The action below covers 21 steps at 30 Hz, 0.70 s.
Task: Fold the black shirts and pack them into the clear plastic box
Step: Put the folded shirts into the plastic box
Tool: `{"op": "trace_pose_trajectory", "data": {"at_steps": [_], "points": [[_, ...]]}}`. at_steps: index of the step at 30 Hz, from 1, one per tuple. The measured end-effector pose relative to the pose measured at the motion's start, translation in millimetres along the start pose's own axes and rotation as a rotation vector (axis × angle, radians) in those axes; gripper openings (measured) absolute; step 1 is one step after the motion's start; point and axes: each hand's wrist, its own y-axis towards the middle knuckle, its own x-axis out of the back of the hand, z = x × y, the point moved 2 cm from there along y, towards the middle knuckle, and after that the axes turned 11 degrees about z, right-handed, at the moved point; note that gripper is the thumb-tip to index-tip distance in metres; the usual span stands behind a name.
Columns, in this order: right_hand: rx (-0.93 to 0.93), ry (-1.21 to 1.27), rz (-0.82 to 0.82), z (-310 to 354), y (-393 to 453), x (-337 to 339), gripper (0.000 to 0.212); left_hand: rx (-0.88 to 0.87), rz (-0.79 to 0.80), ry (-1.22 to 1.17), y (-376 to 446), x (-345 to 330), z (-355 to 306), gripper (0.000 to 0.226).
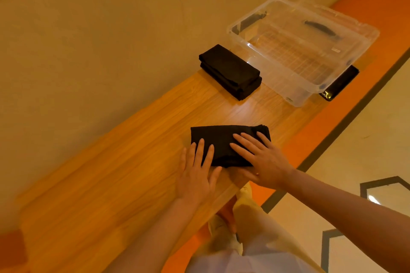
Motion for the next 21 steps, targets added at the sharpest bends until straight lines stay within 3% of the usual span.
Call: {"op": "trace_pose_trajectory", "data": {"at_steps": [3,6,8,10,12,15,18,21], "points": [[-0.133,0.126,-0.082,-16.9,-21.7,9.2,0.066,-0.043,-0.082,0.01,3.3,6.0,7.9,0.065],[-0.427,0.427,-0.133,-31.8,-30.5,18.5,0.061,0.076,-0.104,-0.086,8.6,15.7,21.2,0.062],[-0.63,0.639,-0.056,-36.5,-24.6,22.9,0.055,0.193,-0.019,-0.139,15.0,19.2,26.9,0.06],[-0.721,0.769,0.032,-35.7,-12.5,27.8,0.059,0.254,0.035,-0.24,21.5,21.8,26.8,0.058],[-0.769,0.898,0.094,-34.1,1.5,29.8,0.061,0.263,0.061,-0.413,30.6,18.7,24.7,0.053],[-0.865,1.087,0.16,-33.6,20.0,27.9,0.059,0.326,0.105,-0.87,42.0,26.3,16.3,0.042],[-0.922,1.3,0.167,-37.8,29.5,28.7,0.055,0.564,0.184,-1.314,54.2,41.5,12.5,0.039],[-0.938,1.451,0.202,-45.6,31.2,30.4,0.056,0.703,0.288,-1.468,61.8,48.6,17.4,0.05]]}}
